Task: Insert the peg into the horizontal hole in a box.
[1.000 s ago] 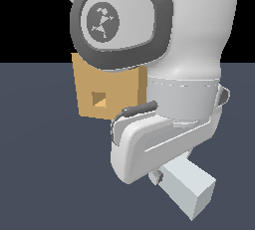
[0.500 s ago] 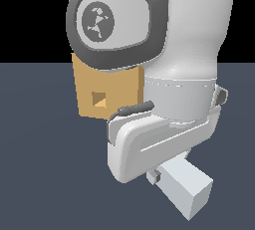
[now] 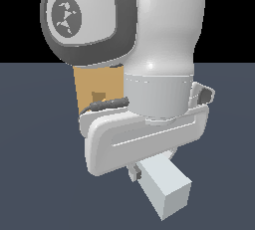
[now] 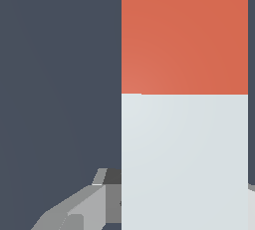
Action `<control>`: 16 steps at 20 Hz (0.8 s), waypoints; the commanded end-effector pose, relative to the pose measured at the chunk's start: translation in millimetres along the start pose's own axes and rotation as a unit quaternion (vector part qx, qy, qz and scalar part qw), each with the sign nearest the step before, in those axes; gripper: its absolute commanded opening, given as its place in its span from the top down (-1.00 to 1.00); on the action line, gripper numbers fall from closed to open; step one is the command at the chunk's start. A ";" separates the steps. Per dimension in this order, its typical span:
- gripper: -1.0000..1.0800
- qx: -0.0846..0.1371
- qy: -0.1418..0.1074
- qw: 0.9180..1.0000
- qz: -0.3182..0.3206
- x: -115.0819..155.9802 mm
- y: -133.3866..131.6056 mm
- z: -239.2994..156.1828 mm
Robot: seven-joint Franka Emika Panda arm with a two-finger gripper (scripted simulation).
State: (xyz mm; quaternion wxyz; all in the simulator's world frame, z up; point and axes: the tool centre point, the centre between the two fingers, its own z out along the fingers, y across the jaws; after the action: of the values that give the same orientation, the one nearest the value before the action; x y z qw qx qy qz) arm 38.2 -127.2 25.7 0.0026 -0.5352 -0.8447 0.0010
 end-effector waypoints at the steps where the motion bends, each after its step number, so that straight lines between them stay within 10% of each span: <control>1: 1.00 -0.002 -0.001 1.000 0.019 4.2 -8.7 -4.8; 16: 1.00 -0.003 -0.001 0.984 0.176 59.6 -80.4 -23.0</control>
State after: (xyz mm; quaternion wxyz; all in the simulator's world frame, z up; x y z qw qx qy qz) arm -51.6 -111.0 45.2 0.0020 -0.6623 -0.7492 0.0011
